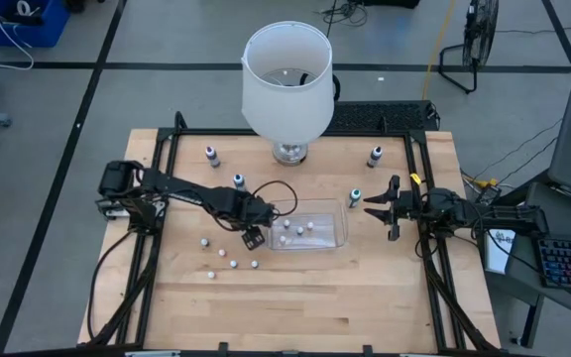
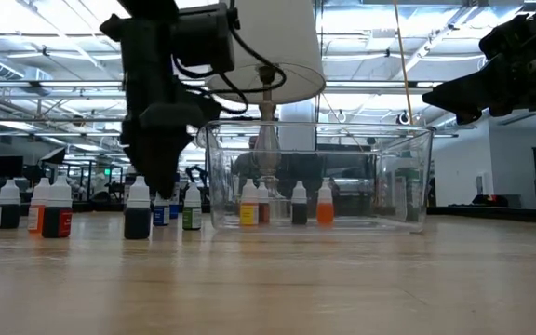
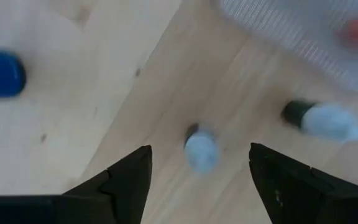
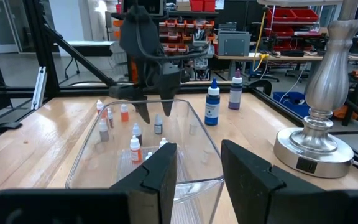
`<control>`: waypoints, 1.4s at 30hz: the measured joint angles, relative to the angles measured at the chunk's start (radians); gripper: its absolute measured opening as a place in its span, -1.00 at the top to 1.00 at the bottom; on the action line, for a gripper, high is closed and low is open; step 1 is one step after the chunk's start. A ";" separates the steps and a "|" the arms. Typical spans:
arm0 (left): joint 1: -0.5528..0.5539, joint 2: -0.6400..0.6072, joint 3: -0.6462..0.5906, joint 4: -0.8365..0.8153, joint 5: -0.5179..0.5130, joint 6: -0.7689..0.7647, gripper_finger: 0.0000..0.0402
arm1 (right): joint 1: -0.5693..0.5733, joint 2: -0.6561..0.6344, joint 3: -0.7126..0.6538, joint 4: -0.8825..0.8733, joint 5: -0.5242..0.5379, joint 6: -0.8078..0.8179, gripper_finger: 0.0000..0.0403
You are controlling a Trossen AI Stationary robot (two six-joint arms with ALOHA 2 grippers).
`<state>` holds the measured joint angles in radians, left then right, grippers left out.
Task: Pick & Place food coloring
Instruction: Put the small green food coloring bottle into the transparent bin
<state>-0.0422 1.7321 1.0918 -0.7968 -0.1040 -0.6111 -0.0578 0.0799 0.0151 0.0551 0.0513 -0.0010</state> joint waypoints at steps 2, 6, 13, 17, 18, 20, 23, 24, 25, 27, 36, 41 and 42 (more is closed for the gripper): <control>0.000 0.008 -0.017 0.022 0.000 -0.004 -0.27 | 0.000 0.000 0.000 0.000 0.000 0.000 0.43; 0.000 0.009 -0.038 0.075 -0.001 0.001 -0.22 | 0.000 0.000 0.000 0.000 0.000 0.000 0.43; 0.000 0.010 -0.049 0.114 0.000 0.015 -0.20 | 0.000 0.000 0.000 0.000 0.000 0.000 0.43; 0.000 0.010 -0.050 0.111 -0.001 0.015 -0.20 | 0.000 0.000 0.000 0.000 0.000 0.000 0.43; 0.000 0.010 -0.050 0.107 0.000 0.021 -0.20 | 0.000 0.000 0.000 0.000 0.000 0.000 0.43; 0.000 0.010 -0.050 0.102 0.000 0.028 -0.20 | 0.000 0.000 0.000 0.000 0.000 0.000 0.43; 0.000 0.010 -0.050 0.092 -0.002 0.030 -0.20 | 0.000 0.000 0.000 0.000 0.000 0.000 0.43; 0.001 0.010 -0.050 0.090 -0.002 0.031 -0.20 | 0.000 0.000 0.000 0.000 0.000 0.000 0.43; 0.001 0.010 -0.050 0.089 -0.006 0.031 -0.20 | 0.000 0.000 0.000 0.000 0.000 0.000 0.43; 0.001 0.010 -0.050 0.089 -0.019 0.033 -0.20 | 0.000 0.000 0.000 0.000 0.000 0.000 0.43; 0.003 0.010 -0.050 0.089 -0.031 0.051 0.19 | 0.000 0.000 0.000 0.000 0.000 0.000 0.43; 0.003 0.009 -0.049 0.081 -0.027 0.061 0.58 | 0.000 0.000 0.000 0.000 0.000 0.000 0.43; 0.003 0.006 -0.049 0.071 -0.027 0.068 0.66 | 0.000 0.000 0.000 0.000 0.000 0.000 0.43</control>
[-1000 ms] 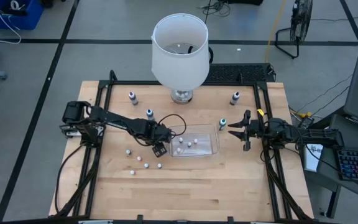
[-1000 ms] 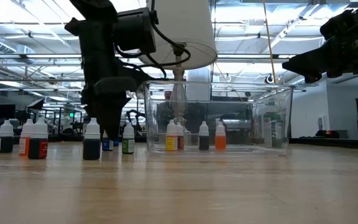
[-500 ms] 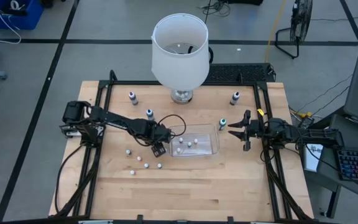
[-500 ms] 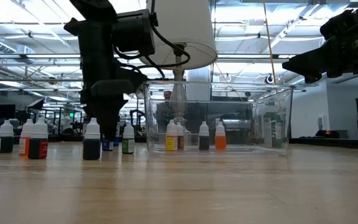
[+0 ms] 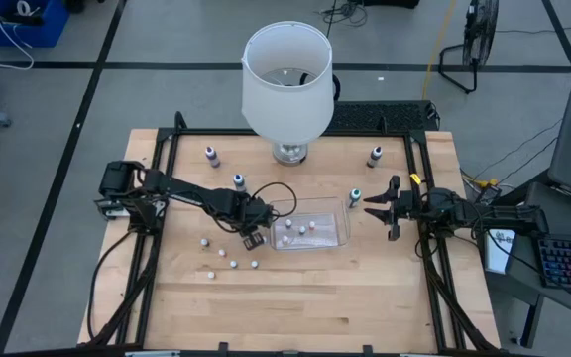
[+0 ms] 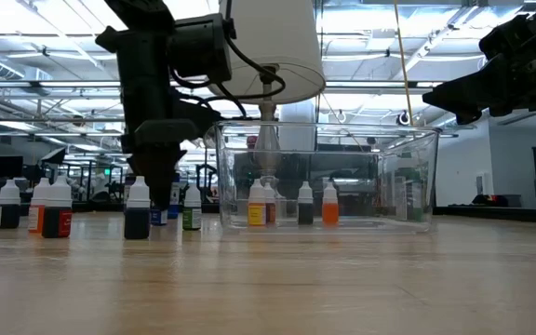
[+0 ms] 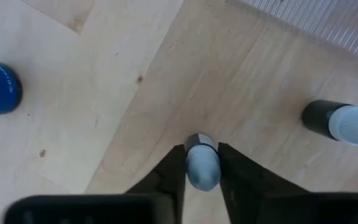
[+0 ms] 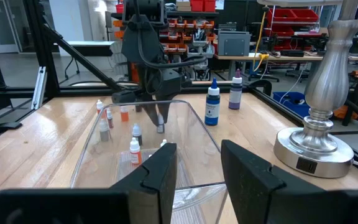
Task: Pick & Place food coloring
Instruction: Put the small green food coloring bottle into the transparent bin
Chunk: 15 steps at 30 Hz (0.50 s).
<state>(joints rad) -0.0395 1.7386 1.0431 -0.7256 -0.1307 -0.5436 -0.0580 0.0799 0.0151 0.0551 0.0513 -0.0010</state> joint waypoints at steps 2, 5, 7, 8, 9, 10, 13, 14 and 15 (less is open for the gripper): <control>0.000 -0.008 0.002 -0.030 0.000 0.006 0.70 | 0.000 0.000 0.000 0.000 0.000 0.000 0.43; 0.000 -0.030 0.033 -0.098 0.000 -0.008 0.70 | 0.000 0.000 0.000 0.000 0.000 0.000 0.43; -0.002 -0.050 0.065 -0.135 -0.004 -0.008 0.70 | 0.000 0.000 0.000 0.000 0.000 0.000 0.43; -0.006 -0.058 0.085 -0.156 -0.009 -0.008 0.70 | 0.000 0.000 0.000 0.000 0.000 0.000 0.43; -0.010 -0.063 0.107 -0.182 -0.019 -0.007 0.70 | 0.000 0.000 0.000 0.000 0.000 0.000 0.43; -0.014 -0.069 0.132 -0.215 -0.029 0.001 0.70 | 0.000 0.000 0.000 0.000 0.000 0.000 0.43; -0.027 -0.080 0.237 -0.308 -0.050 0.030 0.70 | 0.000 0.000 0.000 0.000 0.000 0.000 0.43; -0.029 -0.080 0.279 -0.340 -0.055 0.039 0.70 | 0.000 0.000 0.000 0.000 0.000 0.000 0.43; -0.029 -0.080 0.322 -0.374 -0.057 0.047 0.70 | 0.000 0.000 0.000 0.000 0.000 0.000 0.43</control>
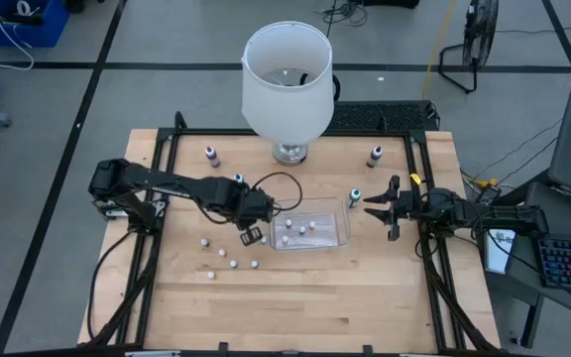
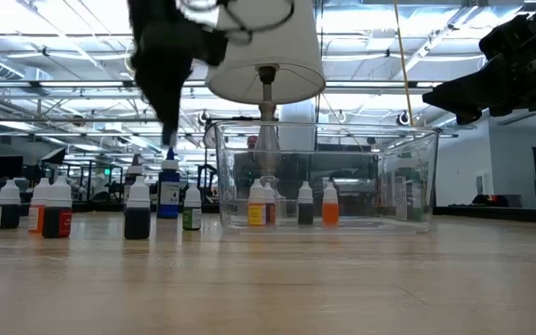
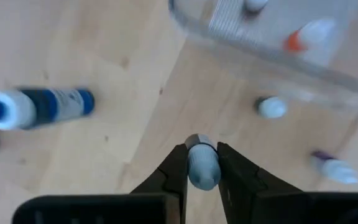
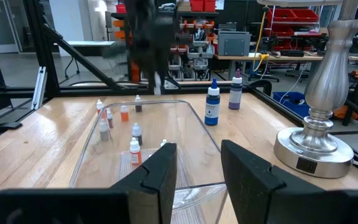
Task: Pick & Place food coloring
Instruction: Put the small green food coloring bottle into the transparent bin
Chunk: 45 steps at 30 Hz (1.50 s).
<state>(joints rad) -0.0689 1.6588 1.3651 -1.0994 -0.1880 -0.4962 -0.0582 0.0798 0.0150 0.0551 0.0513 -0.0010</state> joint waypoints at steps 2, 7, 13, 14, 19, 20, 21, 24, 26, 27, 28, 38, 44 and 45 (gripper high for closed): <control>0.003 0.006 0.091 -0.039 -0.008 0.028 0.70 | 0.000 0.000 0.000 0.000 0.000 0.000 0.43; 0.016 0.058 0.314 -0.084 -0.005 0.132 0.70 | 0.000 0.000 0.000 0.000 0.000 0.000 0.43; 0.041 0.212 0.589 -0.246 -0.005 0.259 0.70 | 0.000 0.000 0.000 0.000 0.000 0.000 0.43; 0.047 0.246 0.639 -0.273 -0.004 0.276 0.70 | 0.000 0.000 0.000 0.000 0.000 0.000 0.43; 0.070 0.405 0.911 -0.382 0.033 0.382 0.70 | 0.000 0.000 0.000 0.000 0.000 0.000 0.43; 0.073 0.430 0.961 -0.396 0.039 0.401 0.70 | 0.000 0.000 0.000 0.000 0.000 0.000 0.43; 0.077 0.453 0.994 -0.401 0.043 0.416 0.70 | 0.000 0.000 0.000 0.000 0.000 0.000 0.43; 0.090 0.449 0.958 -0.342 0.063 0.469 0.70 | 0.000 0.000 0.000 0.000 0.000 0.000 0.43; 0.101 0.458 0.960 -0.341 0.061 0.467 0.70 | 0.000 0.000 0.000 0.002 0.000 0.000 0.43; 0.104 0.460 0.961 -0.347 0.060 0.459 0.70 | 0.000 -0.001 0.000 0.000 0.000 0.000 0.43; 0.107 0.464 0.961 -0.347 0.060 0.452 0.70 | 0.000 0.000 0.000 -0.001 0.000 0.000 0.43; 0.073 0.479 0.961 -0.342 0.059 0.449 0.70 | 0.000 0.000 0.000 0.000 0.000 0.000 0.43; 0.053 0.480 0.950 -0.330 0.059 0.449 0.70 | 0.000 0.000 0.000 0.000 0.000 0.000 0.43; 0.052 0.481 0.938 -0.317 0.059 0.450 0.70 | 0.000 0.000 0.000 0.000 0.000 0.000 0.43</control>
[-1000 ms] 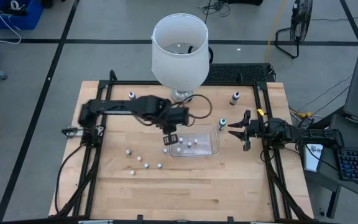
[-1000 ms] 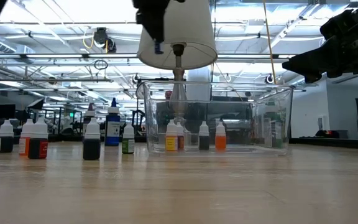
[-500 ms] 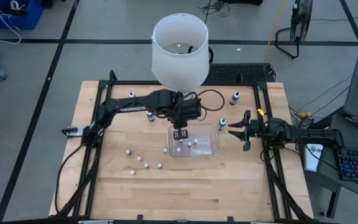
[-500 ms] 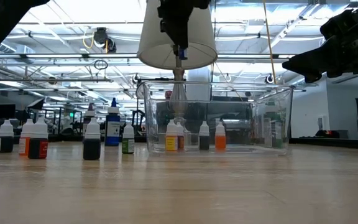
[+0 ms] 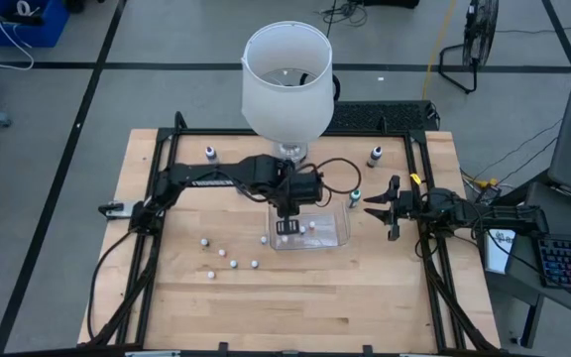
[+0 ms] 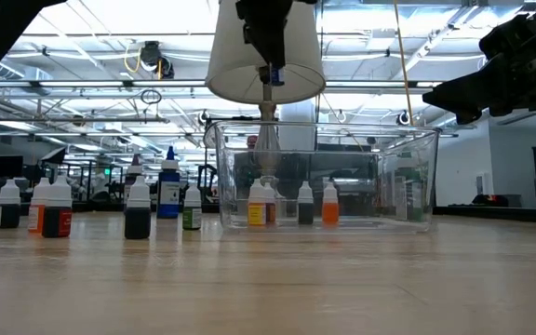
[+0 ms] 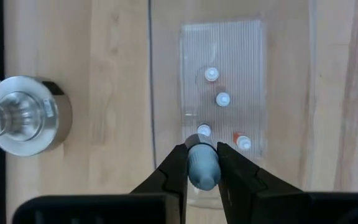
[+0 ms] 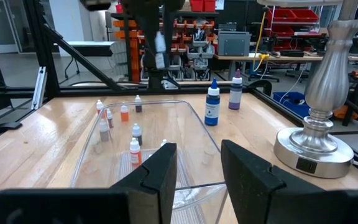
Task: Pick & Place food coloring
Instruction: Put the small green food coloring bottle into the transparent bin
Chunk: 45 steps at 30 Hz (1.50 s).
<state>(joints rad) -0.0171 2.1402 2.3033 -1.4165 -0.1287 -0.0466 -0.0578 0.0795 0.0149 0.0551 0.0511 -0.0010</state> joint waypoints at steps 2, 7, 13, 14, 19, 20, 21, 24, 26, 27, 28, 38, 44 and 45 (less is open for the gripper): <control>-0.005 0.004 -0.028 0.012 0.001 0.006 0.70 | 0.000 0.000 0.000 0.000 0.000 0.000 0.43; -0.012 0.002 -0.161 0.087 0.000 0.012 0.70 | 0.000 0.000 0.000 0.000 0.000 0.000 0.43; -0.011 0.003 -0.340 0.181 -0.002 0.007 0.70 | 0.000 0.000 0.000 0.000 0.000 0.000 0.43; -0.011 0.004 -0.364 0.192 -0.002 0.001 0.70 | 0.000 0.000 0.000 0.000 0.000 0.000 0.43; -0.011 0.003 -0.453 0.211 -0.002 -0.054 0.70 | 0.000 0.000 0.000 0.000 0.000 0.000 0.43; -0.011 0.004 -0.464 0.215 -0.002 -0.063 0.70 | 0.000 0.000 0.000 0.000 0.000 0.000 0.43; -0.011 0.004 -0.471 0.217 -0.002 -0.070 0.70 | 0.000 0.000 0.000 0.000 0.000 0.000 0.43; -0.011 0.003 -0.488 0.242 -0.001 -0.084 0.70 | 0.000 0.000 0.000 0.000 0.000 0.000 0.43; -0.011 0.003 -0.499 0.268 0.015 -0.085 0.70 | 0.000 0.000 0.000 0.000 0.000 0.000 0.43; -0.011 0.003 -0.504 0.279 0.023 -0.085 0.70 | 0.000 0.000 0.000 0.000 0.000 0.000 0.43; -0.011 0.003 -0.510 0.288 0.026 -0.086 0.70 | 0.000 0.000 0.000 0.000 0.000 0.000 0.43; -0.001 0.003 -0.559 0.324 0.053 -0.098 0.70 | 0.000 0.000 0.000 0.000 0.000 0.000 0.43; -0.002 0.003 -0.559 0.369 0.084 -0.088 0.70 | 0.000 0.000 0.000 0.000 0.000 0.000 0.43; -0.002 0.003 -0.559 0.375 0.090 -0.086 0.70 | 0.000 0.000 0.000 0.000 0.000 0.000 0.43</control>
<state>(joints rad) -0.0195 2.1433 1.7439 -1.0411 -0.0392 -0.1327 -0.0578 0.0795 0.0150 0.0551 0.0509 -0.0010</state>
